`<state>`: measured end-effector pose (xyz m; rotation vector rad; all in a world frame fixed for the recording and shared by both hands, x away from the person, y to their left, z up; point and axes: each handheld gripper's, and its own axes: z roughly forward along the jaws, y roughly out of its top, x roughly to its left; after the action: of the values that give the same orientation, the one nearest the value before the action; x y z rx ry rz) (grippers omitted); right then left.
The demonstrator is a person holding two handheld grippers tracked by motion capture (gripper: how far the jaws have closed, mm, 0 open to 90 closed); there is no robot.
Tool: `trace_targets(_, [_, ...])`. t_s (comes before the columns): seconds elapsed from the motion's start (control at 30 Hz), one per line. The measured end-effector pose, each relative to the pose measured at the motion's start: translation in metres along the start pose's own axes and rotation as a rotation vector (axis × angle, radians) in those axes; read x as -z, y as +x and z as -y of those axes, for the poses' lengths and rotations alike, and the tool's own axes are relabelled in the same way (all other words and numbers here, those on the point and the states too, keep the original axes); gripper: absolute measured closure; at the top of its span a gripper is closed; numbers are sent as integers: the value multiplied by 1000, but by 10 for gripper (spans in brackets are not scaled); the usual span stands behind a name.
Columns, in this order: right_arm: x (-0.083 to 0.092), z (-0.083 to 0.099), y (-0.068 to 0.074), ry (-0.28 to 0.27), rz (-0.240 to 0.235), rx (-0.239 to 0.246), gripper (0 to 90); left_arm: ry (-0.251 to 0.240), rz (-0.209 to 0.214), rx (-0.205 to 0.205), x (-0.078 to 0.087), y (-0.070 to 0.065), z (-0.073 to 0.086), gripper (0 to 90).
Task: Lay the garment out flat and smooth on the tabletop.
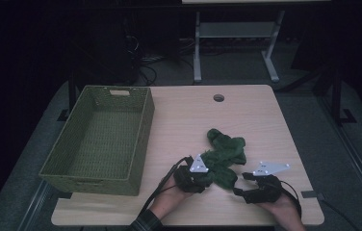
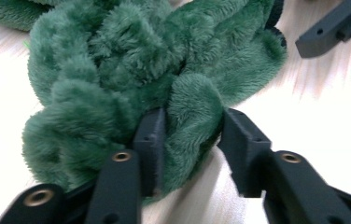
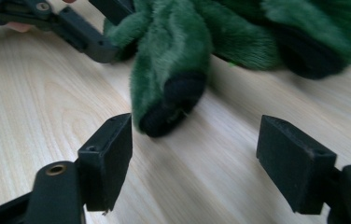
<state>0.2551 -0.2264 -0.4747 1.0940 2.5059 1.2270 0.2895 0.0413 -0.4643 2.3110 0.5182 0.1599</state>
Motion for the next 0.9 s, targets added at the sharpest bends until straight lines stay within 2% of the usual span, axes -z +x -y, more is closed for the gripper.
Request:
trace_targets(0.07, [-3,-2,2,3,-1,3,302,14,13,2,-3,1,2,692])
trace_targets(0.23, [-7,-5,6,1,-18,-2,430,26,6,6,-2,3,1,790])
trace_targets(0.37, [-9,-7,7,-16,-32,11,565,17,26,37,-2,5,2,825])
trace_targets(0.53, [-10,-9,7,-18,-39,14,760,-17,77,83,1,9,4,836])
trace_targets(0.73, [-5,-10,4,-16,-12,15,796,-52,97,83,12,8,0,838])
trace_targets(0.9, [7,-10,-2,-54,24,27,800,-107,117,95,30,10,-5,838])
